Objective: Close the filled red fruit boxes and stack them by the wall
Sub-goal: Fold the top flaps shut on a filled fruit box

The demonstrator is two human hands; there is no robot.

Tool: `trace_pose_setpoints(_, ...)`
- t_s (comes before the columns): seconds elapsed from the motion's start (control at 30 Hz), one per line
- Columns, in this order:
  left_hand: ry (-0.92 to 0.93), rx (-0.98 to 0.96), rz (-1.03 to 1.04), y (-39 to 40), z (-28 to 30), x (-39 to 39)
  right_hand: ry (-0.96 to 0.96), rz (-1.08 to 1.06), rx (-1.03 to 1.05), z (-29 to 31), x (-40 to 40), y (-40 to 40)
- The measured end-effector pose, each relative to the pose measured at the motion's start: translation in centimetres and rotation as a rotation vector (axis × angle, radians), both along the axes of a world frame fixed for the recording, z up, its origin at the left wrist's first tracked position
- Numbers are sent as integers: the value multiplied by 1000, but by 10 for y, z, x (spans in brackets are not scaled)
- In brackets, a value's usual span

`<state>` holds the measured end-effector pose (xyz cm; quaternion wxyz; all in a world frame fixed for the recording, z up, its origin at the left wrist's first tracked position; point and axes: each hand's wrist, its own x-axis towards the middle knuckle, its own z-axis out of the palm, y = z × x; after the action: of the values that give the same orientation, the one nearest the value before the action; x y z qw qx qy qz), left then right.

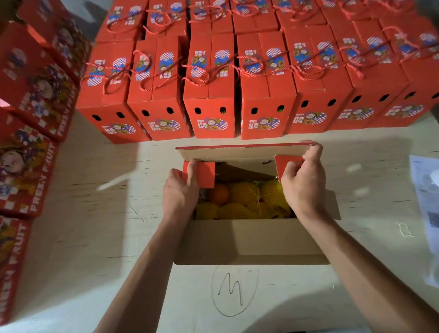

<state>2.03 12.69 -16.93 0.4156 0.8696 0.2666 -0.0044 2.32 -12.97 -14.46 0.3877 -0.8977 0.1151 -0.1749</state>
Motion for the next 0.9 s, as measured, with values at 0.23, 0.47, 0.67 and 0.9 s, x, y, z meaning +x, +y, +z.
trace_pose_setpoints(0.23,-33,-7,-68,-3,7,-4,-2,-2,-6,-2,0,1)
trace_pose_setpoints(0.47,-70,55,-179,-5,19,-11,-12,49,-19,5,-3,0)
trace_pose_setpoints(0.67,-155,189,-243,-12,23,-18,45,94,-40,13,-7,-2)
trace_pose_setpoints(0.9,-297,156,-220,-10,26,-29,347,122,-345,22,-14,-24)
